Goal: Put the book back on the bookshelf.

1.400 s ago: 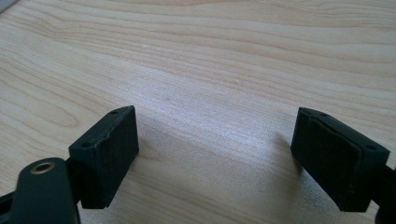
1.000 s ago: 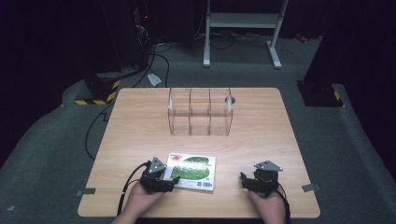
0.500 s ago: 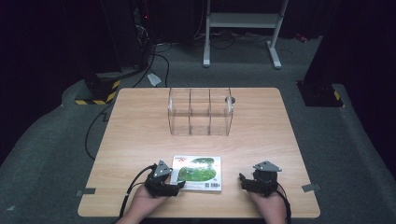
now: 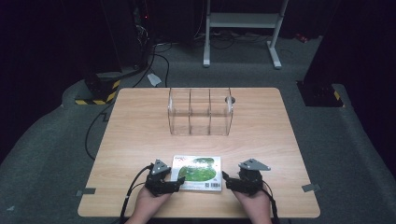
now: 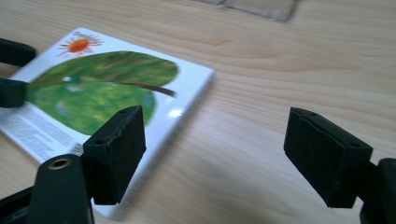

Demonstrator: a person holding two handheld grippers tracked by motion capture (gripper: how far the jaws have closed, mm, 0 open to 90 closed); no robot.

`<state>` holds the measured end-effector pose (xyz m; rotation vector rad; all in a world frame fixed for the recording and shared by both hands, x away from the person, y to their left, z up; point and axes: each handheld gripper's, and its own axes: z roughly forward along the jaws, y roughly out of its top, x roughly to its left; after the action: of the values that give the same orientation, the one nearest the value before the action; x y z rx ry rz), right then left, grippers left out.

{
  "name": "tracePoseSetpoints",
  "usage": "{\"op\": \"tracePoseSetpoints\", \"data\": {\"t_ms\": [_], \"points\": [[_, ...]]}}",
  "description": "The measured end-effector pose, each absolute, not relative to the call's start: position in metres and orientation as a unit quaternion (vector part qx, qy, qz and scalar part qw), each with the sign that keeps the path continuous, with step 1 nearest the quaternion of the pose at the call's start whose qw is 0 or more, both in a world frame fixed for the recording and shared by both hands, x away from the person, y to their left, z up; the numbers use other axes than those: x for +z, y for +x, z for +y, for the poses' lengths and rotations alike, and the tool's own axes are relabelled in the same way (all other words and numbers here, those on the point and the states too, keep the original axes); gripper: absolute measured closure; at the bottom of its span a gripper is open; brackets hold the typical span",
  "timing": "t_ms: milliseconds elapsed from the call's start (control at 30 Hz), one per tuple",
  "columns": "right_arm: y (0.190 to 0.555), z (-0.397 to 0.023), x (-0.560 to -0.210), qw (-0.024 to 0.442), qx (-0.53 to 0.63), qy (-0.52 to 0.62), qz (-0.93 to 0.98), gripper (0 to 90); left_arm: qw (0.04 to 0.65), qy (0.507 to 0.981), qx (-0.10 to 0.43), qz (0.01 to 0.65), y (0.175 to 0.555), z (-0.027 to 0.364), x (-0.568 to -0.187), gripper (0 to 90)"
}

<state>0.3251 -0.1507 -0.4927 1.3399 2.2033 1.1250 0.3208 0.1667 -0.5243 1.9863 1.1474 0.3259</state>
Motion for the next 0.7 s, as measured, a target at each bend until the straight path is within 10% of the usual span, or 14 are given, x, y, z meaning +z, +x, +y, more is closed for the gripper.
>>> {"op": "tracePoseSetpoints", "data": {"t_ms": [700], "points": [[0.315,-0.129,-0.519,0.12,0.375,0.475,0.787,21.1,0.415,0.794,0.108,0.43,0.318,0.14,-0.524,22.6]]}}
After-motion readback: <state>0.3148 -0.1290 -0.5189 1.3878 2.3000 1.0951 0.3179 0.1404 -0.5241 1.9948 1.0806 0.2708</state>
